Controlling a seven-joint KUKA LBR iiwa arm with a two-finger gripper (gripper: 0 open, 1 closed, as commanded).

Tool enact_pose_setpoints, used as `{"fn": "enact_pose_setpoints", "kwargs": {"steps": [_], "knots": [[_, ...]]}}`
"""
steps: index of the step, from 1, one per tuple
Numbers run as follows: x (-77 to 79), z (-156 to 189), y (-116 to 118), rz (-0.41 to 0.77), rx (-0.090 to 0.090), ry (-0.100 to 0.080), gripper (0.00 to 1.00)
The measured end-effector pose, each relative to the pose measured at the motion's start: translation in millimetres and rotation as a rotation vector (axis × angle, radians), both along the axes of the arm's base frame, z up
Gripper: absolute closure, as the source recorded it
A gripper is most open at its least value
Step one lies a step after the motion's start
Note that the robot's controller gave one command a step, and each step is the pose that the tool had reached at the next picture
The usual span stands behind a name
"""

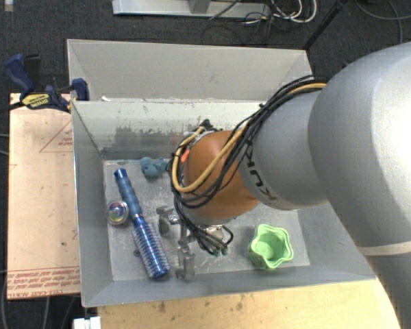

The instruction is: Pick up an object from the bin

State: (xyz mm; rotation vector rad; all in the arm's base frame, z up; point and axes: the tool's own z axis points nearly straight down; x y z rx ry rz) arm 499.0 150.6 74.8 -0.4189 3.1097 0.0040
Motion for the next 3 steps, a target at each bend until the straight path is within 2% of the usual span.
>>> {"fn": "enact_pose_setpoints", "kwargs": {"steps": [1,2,3], "knots": [[73.3,51,-12,0.211,-0.002,-0.005,0.00],[78.7,75,78,0.119,0.004,-0.003,0.00],[89.0,-7,76,0.585,-0.002,0.005,0.00]]}}
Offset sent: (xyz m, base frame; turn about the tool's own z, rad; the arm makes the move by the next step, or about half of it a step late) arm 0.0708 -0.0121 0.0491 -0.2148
